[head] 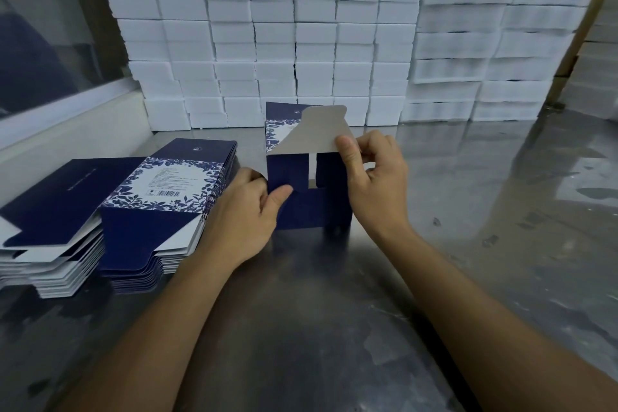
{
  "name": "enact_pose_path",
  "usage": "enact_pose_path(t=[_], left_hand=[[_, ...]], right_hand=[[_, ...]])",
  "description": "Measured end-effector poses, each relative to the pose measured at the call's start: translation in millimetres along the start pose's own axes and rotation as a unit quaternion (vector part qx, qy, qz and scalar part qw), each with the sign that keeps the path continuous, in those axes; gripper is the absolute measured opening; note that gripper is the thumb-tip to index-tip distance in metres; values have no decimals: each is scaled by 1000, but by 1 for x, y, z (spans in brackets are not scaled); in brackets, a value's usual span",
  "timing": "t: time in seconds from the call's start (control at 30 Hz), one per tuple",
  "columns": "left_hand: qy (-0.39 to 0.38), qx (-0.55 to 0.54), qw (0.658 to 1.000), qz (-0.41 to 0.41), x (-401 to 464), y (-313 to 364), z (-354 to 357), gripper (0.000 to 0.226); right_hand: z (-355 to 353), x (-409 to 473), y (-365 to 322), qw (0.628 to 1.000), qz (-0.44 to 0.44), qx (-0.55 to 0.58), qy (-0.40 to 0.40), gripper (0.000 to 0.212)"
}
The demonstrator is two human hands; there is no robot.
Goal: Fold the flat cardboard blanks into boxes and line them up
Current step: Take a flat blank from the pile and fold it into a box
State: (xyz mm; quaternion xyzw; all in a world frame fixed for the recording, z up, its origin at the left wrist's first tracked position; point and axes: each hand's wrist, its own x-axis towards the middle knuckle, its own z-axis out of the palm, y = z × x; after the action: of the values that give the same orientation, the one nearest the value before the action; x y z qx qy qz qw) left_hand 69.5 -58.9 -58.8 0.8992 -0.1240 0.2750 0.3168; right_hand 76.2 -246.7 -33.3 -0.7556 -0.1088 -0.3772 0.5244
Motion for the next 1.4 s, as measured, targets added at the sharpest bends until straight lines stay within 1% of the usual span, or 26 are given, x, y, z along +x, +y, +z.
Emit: enact_pose_path(t=[0.13,0.23,0.3,0.37,0.43,0.57,0.67,0.73,0.8,0.83,0.87,0.9,0.93,1.0,1.07,1.13,1.27,1.33,1.4], left_hand=[[4,12,1000,-2,2,-3,3,51],[-11,19,1000,-11,1,-2,0,59],[-65,57,996,-21,1,-4,-2,56],[-140,146,979,-26,2,-4,-2,47],[-173,194,965,-26,3,-4,-1,45],[-166,189,968,-16,2,-4,-2,41],[-159,158,974,-28,1,-4,-4,39],[-131,117,984,-38,0,0,-7,35],[-64,32,997,-39,0,3,-9,22],[-28,-23,999,-38,0,6,-10,23],[10,-76,997,-29,0,9,-11,31],[46,-106,993,-12,0,13,-12,36],[77,-110,991,9,0,15,-13,38],[106,-86,990,33,-1,18,-11,39],[115,-62,991,23,0,18,-10,34],[139,-49,989,16,0,19,-9,29],[179,-20,983,30,-1,24,-11,23],[184,-16,982,42,-3,29,-10,22],[194,-13,980,52,-3,33,-9,22]], right_hand=[[1,-1,1,1000,6,-3,-6,26],[1,-1,-1,1000,5,4,-1,25],[2,-1,-2,1000,6,7,2,25],[1,-1,-1,1000,6,8,6,25],[1,-1,-1,1000,8,8,5,25],[2,0,0,1000,16,5,-2,24],[2,0,0,1000,18,18,-6,26],[2,-1,1,999,22,32,-4,29],[2,-1,3,999,32,42,-10,29],[2,-1,4,998,38,48,-15,23],[3,-1,4,998,42,52,-21,15],[3,-1,4,998,39,48,-27,9],[4,-2,4,998,29,39,-33,6],[6,-3,5,999,4,15,-44,7],[6,-3,5,999,-15,-6,-45,7],[4,-3,3,998,-31,-22,-48,4],[8,-7,-5,988,-120,-67,-66,14],[14,-12,-11,981,-149,-90,-81,18],[18,-14,-14,975,-165,-125,-79,19]])
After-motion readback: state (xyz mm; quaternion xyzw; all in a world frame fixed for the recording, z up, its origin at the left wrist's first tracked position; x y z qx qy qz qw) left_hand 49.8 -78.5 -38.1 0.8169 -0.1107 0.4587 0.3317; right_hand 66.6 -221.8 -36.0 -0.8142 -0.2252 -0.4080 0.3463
